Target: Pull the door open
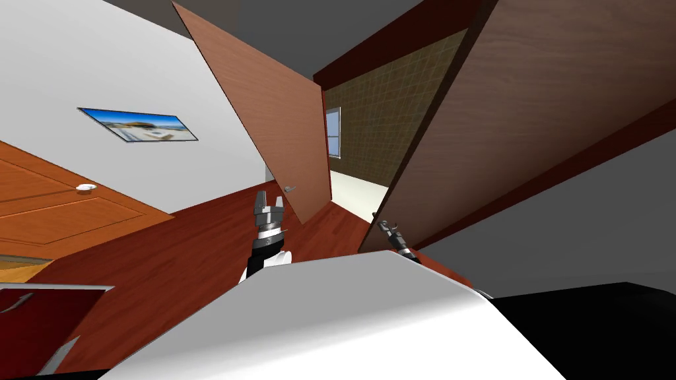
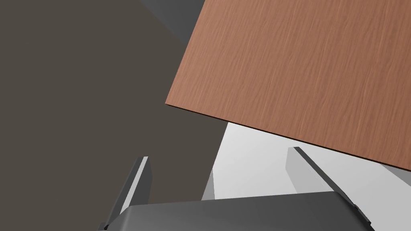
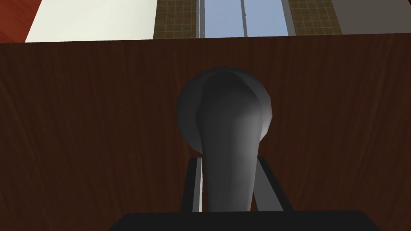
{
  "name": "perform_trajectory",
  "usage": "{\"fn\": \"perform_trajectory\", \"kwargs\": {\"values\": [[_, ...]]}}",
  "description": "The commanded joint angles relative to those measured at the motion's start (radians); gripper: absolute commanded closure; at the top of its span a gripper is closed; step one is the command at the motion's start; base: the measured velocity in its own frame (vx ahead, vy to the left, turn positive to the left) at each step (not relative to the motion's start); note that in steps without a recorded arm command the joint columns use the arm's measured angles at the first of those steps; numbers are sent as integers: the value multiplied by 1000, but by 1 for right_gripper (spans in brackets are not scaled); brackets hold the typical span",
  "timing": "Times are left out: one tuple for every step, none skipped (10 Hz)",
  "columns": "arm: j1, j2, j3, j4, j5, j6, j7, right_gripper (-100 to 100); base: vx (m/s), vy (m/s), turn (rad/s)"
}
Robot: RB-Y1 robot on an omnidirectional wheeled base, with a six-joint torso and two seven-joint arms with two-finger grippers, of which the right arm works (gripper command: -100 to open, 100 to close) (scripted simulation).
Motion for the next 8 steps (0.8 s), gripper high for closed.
{"fn": "perform_trajectory", "kwargs": {"values": [[22,-14,12,-5,-1,-29,-10,100,-184,-86,140],[14,-7,9,-2,1,-19,-7,100,-85,-36,35],[23,-10,20,6,-1,-40,-12,100,-162,-29,201],[25,-11,21,9,-2,-45,-13,100,-210,-85,171],[31,-16,27,17,-4,-61,-16,100,-217,-74,231],[34,-19,31,22,-6,-73,-19,100,-231,-81,184],[38,-22,36,28,-8,-85,-21,100,-240,-74,196],[42,-25,40,33,-10,-96,-23,100,-234,-59,185]]}}
